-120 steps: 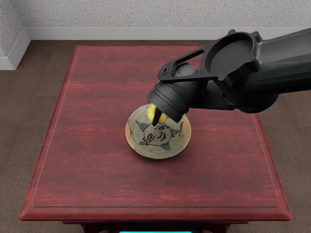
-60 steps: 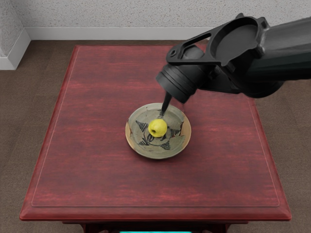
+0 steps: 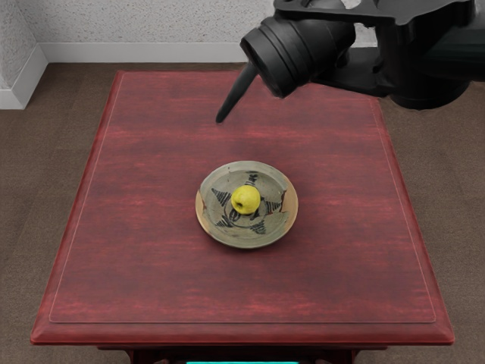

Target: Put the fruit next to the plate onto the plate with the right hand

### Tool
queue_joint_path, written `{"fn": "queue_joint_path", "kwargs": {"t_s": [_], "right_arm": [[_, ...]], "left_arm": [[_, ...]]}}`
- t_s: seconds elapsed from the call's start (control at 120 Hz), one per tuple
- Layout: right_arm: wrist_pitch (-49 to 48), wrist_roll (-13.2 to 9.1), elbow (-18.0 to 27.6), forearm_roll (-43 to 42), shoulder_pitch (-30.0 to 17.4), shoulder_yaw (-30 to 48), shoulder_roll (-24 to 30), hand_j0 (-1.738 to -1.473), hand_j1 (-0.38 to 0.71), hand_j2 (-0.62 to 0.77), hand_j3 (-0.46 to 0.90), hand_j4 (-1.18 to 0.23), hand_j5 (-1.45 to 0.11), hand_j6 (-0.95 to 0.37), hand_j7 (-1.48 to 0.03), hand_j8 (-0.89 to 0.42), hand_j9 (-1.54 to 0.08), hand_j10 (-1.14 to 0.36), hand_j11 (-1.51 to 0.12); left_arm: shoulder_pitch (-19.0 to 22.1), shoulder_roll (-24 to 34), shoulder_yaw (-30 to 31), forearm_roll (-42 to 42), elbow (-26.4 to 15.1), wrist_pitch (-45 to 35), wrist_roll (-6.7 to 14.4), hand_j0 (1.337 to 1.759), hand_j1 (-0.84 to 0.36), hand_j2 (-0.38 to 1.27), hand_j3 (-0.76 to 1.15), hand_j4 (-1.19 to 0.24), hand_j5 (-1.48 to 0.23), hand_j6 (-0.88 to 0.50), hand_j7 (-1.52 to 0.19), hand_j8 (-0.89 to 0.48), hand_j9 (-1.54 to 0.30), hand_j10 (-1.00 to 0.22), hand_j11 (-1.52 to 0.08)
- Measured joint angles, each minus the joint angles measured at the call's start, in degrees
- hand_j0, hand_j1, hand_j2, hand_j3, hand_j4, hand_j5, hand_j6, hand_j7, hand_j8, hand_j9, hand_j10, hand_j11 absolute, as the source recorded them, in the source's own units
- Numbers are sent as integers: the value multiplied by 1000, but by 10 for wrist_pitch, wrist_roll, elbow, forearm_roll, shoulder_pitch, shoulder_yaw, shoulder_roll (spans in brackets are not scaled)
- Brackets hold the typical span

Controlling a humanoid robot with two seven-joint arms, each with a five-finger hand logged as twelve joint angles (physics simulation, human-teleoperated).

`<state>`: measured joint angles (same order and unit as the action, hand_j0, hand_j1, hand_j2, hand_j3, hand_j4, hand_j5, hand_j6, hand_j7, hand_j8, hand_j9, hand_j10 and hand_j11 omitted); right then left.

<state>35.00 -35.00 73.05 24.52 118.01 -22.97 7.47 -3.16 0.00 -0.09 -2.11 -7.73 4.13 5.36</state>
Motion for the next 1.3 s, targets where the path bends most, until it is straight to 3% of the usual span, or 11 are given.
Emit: {"fn": "queue_joint_path", "kwargs": {"t_s": [0.117,0.3,0.658,0.858,1.05,1.3], "right_arm": [[-58,0,-1,1,-41,66,65,-1658,-291,-9,0,-50,-64,-50,-64,-50,-64,-50,-64],[-240,0,9,6,-125,146,139,-1658,-292,-9,0,-49,-62,-49,-62,-49,-62,-49,-62],[-619,0,59,36,-232,163,329,-1658,-292,-10,0,-47,-61,-47,-61,-47,-61,-47,-61],[-688,1,63,13,-283,158,400,-1658,-292,-10,0,-47,-61,-46,-62,-47,-61,-47,-61],[-698,60,64,-10,-320,156,466,-1658,-291,-10,0,-47,-62,-46,-62,-47,-62,-47,-62],[-700,177,69,-67,-377,160,505,-1658,-290,-10,0,-48,-64,-47,-64,-48,-64,-48,-64]], "left_arm": [[0,0,0,0,0,0,0,1658,69,47,0,-234,-304,-234,-304,-234,-304,-234,-304],[0,0,0,0,0,0,0,1658,69,47,0,-234,-304,-234,-304,-234,-304,-234,-304],[0,0,0,0,0,0,0,1658,69,47,0,-234,-304,-234,-304,-234,-304,-234,-304],[0,0,0,0,0,0,0,1658,69,47,0,-234,-304,-234,-304,-234,-304,-234,-304],[0,0,0,0,0,0,0,1658,69,47,0,-234,-304,-234,-304,-234,-304,-234,-304],[0,0,0,0,0,0,0,1658,69,47,0,-234,-304,-234,-304,-234,-304,-234,-304]]}}
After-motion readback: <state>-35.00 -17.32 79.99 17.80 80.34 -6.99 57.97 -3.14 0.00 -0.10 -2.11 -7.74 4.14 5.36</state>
